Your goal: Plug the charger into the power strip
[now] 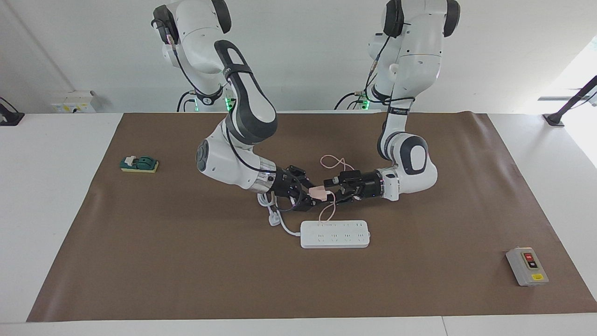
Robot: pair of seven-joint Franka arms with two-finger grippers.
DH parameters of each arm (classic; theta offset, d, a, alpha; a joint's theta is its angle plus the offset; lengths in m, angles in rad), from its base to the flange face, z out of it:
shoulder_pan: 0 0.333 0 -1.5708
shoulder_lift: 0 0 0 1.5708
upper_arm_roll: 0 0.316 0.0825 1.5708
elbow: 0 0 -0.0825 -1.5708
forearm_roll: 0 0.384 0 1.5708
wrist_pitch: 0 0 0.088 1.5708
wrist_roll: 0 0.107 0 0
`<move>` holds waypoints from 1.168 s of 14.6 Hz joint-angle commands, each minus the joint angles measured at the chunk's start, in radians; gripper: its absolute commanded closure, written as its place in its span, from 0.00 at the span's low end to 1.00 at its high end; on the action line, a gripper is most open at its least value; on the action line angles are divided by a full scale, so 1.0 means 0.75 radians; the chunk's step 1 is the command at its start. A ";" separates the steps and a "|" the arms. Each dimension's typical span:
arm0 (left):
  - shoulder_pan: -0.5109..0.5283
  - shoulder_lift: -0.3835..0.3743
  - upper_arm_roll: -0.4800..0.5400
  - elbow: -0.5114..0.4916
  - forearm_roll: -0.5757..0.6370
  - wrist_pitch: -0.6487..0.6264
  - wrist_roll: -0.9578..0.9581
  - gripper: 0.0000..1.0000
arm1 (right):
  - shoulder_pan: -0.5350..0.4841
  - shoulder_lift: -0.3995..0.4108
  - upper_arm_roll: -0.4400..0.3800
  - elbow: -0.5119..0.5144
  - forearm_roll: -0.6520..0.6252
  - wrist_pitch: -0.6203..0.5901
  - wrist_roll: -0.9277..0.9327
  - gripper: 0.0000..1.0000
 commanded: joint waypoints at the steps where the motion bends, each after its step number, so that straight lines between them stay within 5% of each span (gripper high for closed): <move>1: 0.005 0.029 0.000 0.033 -0.021 -0.032 0.023 0.15 | 0.003 -0.004 -0.005 -0.006 0.022 0.004 0.014 1.00; 6: 0.001 0.029 0.000 0.033 -0.021 -0.054 0.023 0.40 | 0.001 -0.004 -0.005 -0.006 0.022 0.006 0.014 1.00; 8: -0.001 0.031 0.000 0.033 -0.021 -0.058 0.037 0.65 | 0.001 -0.004 -0.005 -0.006 0.022 0.006 0.014 1.00; 10: -0.001 0.035 0.000 0.033 -0.023 -0.060 0.097 1.00 | -0.001 -0.004 -0.005 -0.006 0.022 0.006 0.012 1.00; 13: 0.007 0.035 0.000 0.037 -0.013 -0.064 0.119 1.00 | -0.005 -0.004 -0.005 -0.006 0.024 0.006 0.018 1.00; 14: 0.009 0.029 0.002 0.049 -0.005 -0.062 0.113 1.00 | -0.007 -0.004 -0.005 -0.006 0.022 0.006 0.032 0.29; 15: 0.025 0.027 0.002 0.088 0.030 -0.052 0.109 1.00 | -0.009 -0.004 -0.007 -0.006 0.022 0.016 0.081 0.00; 17: 0.040 0.027 0.004 0.129 0.114 -0.028 0.091 1.00 | -0.021 -0.006 -0.009 0.003 0.022 0.006 0.145 0.00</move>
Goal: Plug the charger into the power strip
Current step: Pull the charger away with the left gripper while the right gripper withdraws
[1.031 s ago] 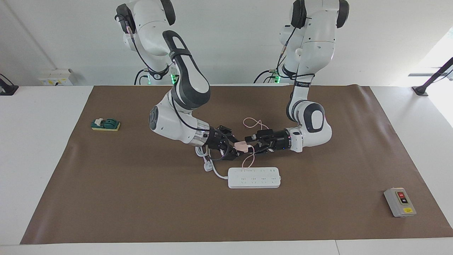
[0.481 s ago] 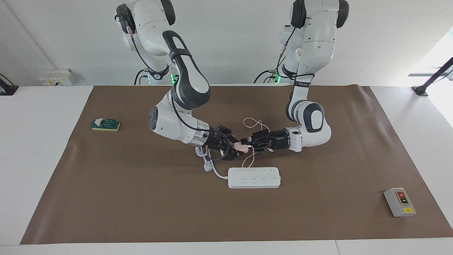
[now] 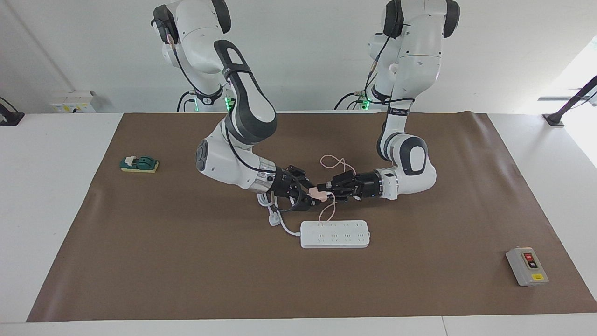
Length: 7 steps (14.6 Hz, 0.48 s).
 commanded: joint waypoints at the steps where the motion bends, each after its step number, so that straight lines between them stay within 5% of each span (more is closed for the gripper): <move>1: 0.035 0.016 0.003 0.066 0.084 0.009 -0.006 1.00 | -0.026 -0.005 0.003 0.008 0.019 -0.005 0.060 0.00; 7: 0.112 -0.001 0.091 0.237 0.405 -0.009 -0.241 1.00 | -0.126 -0.027 -0.009 0.008 -0.001 -0.062 0.065 0.00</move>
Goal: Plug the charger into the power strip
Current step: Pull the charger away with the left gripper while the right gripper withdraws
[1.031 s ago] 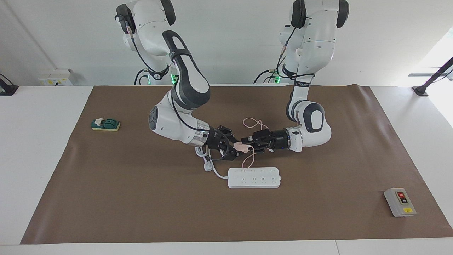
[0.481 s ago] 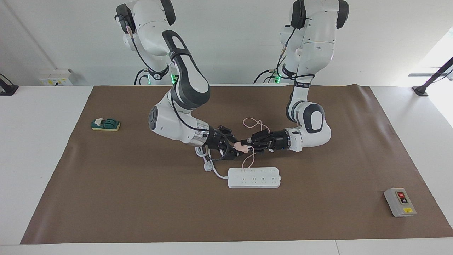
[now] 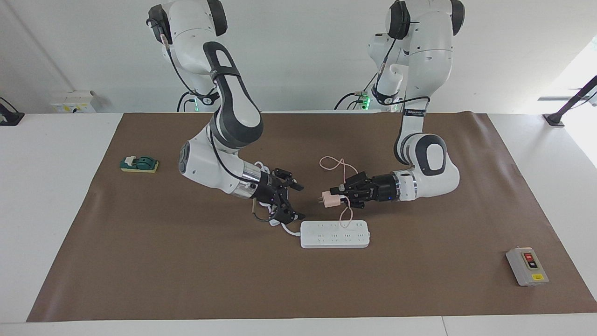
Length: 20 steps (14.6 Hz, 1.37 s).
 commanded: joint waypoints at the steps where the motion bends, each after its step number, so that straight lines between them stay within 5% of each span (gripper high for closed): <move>1: 0.070 -0.008 0.047 0.158 0.248 -0.037 -0.243 1.00 | -0.064 -0.038 -0.004 0.001 -0.005 -0.071 0.021 0.00; 10: 0.315 -0.045 0.051 0.467 0.990 -0.387 -0.667 1.00 | -0.271 -0.204 -0.006 -0.007 -0.504 -0.355 -0.134 0.00; 16: 0.285 -0.104 0.047 0.676 1.448 -0.565 -1.049 1.00 | -0.349 -0.269 -0.006 -0.005 -0.786 -0.533 -0.600 0.00; 20: 0.279 -0.100 0.037 0.776 1.664 -0.569 -1.058 1.00 | -0.382 -0.310 -0.006 -0.009 -0.956 -0.592 -0.958 0.00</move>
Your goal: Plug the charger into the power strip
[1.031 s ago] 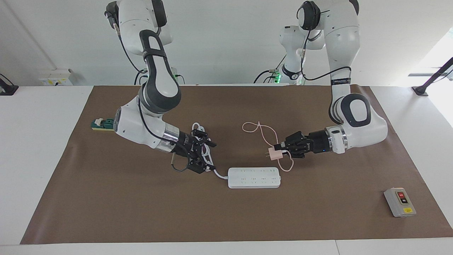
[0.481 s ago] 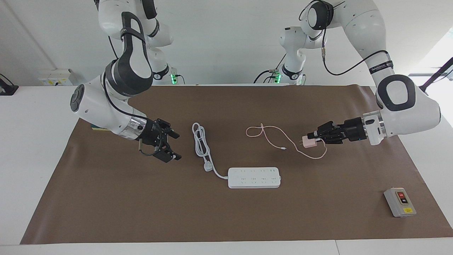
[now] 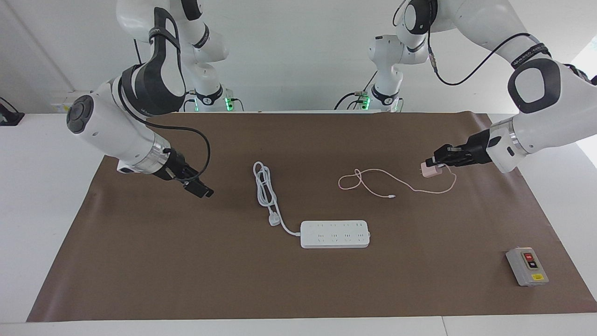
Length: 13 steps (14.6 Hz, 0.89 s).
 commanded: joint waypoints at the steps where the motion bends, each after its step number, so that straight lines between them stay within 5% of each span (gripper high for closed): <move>1: -0.001 0.015 0.012 0.087 0.123 -0.017 -0.006 1.00 | -0.024 -0.050 0.011 -0.016 -0.125 -0.038 -0.244 0.00; 9: -0.003 -0.032 0.032 0.106 0.236 -0.013 -0.094 1.00 | -0.059 -0.197 -0.012 -0.031 -0.395 -0.077 -0.962 0.00; 13: -0.022 -0.051 0.044 0.106 0.289 -0.023 -0.098 1.00 | -0.044 -0.320 -0.043 -0.063 -0.473 -0.146 -1.106 0.00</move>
